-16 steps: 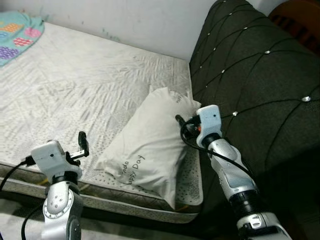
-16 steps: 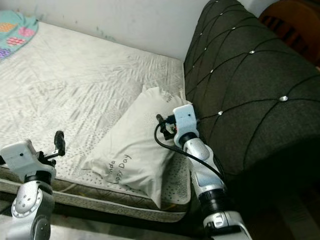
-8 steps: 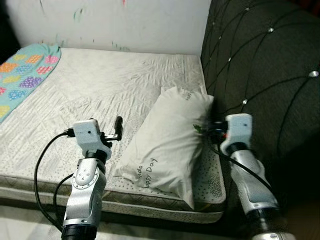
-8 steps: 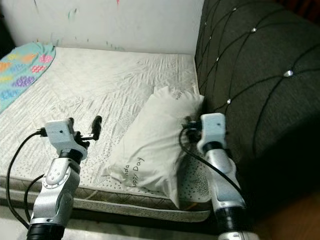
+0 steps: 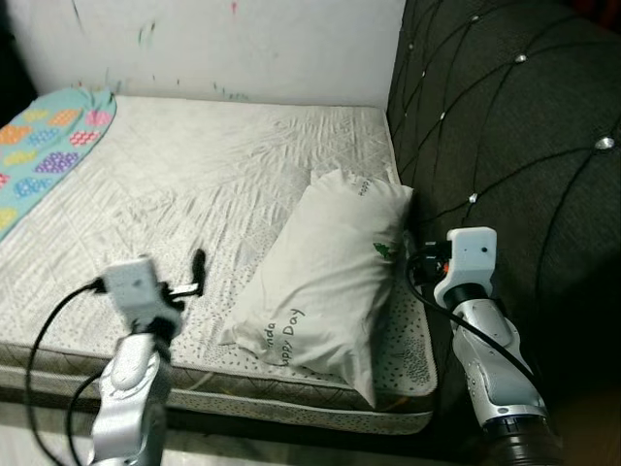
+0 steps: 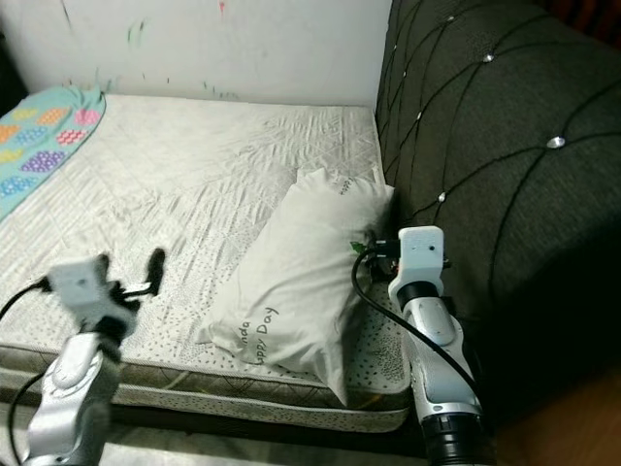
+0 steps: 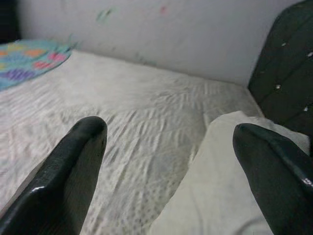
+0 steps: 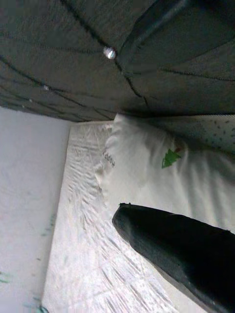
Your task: Clean up the room
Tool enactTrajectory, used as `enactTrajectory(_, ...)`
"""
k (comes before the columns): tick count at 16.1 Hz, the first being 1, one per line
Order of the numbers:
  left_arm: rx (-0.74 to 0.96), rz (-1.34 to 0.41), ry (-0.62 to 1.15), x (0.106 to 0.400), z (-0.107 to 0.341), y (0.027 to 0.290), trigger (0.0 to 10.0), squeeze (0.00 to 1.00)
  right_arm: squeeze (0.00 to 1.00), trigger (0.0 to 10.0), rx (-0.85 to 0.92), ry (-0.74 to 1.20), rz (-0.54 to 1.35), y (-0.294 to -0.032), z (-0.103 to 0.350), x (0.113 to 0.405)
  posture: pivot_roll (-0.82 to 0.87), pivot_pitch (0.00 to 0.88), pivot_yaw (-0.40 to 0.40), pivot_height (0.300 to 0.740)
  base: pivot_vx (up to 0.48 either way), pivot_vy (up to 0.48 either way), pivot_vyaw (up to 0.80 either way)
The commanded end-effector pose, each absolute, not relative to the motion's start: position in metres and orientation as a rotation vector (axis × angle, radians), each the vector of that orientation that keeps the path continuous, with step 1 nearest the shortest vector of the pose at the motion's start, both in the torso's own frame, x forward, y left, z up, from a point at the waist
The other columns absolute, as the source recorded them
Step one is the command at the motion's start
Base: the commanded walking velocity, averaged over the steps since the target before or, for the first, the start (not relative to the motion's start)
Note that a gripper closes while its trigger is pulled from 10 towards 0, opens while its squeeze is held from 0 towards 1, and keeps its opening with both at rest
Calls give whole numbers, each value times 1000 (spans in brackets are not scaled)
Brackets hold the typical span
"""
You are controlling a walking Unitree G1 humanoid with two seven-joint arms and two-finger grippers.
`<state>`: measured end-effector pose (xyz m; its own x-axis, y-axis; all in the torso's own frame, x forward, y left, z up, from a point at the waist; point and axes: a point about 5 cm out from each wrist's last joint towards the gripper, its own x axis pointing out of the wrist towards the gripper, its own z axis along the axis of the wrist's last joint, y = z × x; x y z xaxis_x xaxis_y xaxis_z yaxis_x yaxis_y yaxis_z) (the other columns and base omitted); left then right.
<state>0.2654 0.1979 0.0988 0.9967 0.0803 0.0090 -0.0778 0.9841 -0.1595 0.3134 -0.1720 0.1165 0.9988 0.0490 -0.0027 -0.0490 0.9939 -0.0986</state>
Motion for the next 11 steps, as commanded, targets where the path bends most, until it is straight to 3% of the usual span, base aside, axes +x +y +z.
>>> enactTrajectory(1, -167, 81, -27, 263, 103, 198, 10000, 0, 0, 10000, -99, 12, 79, -169, 118, 312, -21, 0, -40, 740, 0, 0, 0)
enactTrajectory(6, -186, 114, -45, 253, 109, 201, 10000, 0, 0, 10000, -98, 49, 124, -165, 114, 317, 22, 0, -80, 740, 0, 0, -675)
enactTrajectory(11, -191, 17, -48, 243, 113, 192, 10000, 0, 0, 10000, -114, 47, 151, -160, 117, 320, 22, 25, -78, 740, 0, 0, 0)
